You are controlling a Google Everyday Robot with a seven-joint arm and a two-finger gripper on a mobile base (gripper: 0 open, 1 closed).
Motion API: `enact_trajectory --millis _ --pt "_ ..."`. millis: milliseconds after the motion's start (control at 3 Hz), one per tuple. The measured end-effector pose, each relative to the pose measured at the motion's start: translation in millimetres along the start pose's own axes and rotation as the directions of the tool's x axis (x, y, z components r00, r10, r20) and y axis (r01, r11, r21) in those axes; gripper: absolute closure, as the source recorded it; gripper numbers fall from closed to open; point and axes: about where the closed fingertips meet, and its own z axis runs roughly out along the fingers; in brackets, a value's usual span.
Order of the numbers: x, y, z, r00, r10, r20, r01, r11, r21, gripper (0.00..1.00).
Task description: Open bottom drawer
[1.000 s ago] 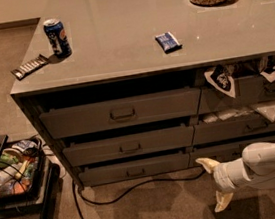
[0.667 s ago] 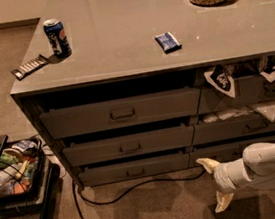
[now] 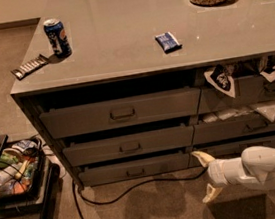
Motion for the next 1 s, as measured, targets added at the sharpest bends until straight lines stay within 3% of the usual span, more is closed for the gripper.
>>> enact_trajectory --millis 333,1000 --pt "-7.3 -21.5 27.5 0.999 -0.003 0.054 -0.002 0.9959 0.09 0.0" --pt "-11.3 -24.7 34.7 0.999 -0.018 0.045 0.015 0.9978 0.065 0.0"
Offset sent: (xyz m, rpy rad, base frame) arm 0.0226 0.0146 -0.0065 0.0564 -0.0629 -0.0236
